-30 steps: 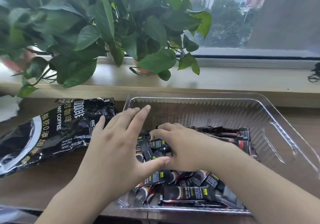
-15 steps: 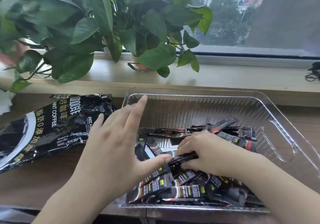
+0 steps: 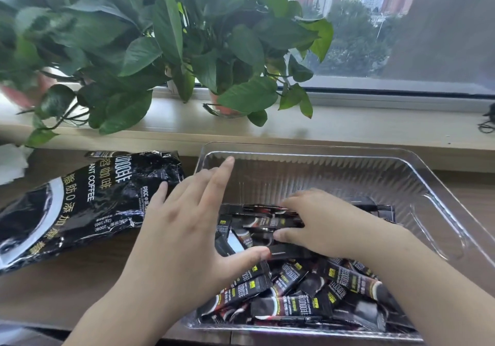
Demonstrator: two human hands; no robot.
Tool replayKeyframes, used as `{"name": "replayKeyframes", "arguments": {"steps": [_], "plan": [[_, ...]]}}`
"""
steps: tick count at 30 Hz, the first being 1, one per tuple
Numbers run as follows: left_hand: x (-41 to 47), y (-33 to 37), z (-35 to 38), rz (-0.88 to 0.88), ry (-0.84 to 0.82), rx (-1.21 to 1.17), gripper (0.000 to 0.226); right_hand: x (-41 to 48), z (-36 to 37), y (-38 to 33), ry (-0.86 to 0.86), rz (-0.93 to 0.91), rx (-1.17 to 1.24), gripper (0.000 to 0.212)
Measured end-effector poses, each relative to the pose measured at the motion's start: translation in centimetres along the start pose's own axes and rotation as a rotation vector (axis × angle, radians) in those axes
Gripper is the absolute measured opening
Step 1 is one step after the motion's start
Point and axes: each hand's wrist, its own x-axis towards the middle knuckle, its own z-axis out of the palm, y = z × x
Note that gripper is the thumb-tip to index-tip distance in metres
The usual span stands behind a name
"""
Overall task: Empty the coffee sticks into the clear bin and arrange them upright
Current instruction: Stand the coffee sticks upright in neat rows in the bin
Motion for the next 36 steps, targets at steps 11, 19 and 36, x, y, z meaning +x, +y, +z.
{"name": "replayKeyframes", "arguments": {"steps": [11, 19, 36], "plan": [[-0.1, 0.0, 0.4, 0.002, 0.003, 0.043, 0.109, -1.0, -0.7, 1.4, 0.189, -0.070, 0.117, 0.059], [0.0, 0.0, 0.5, -0.009, 0.007, 0.039, 0.108, 1.3, -0.2, -1.7, 0.088, -0.157, 0.057, 0.063], [-0.1, -0.2, 0.6, -0.001, 0.030, 0.028, 0.109, 3.0, 1.2, -2.4, -0.035, -0.023, -0.040, 0.040]]}}
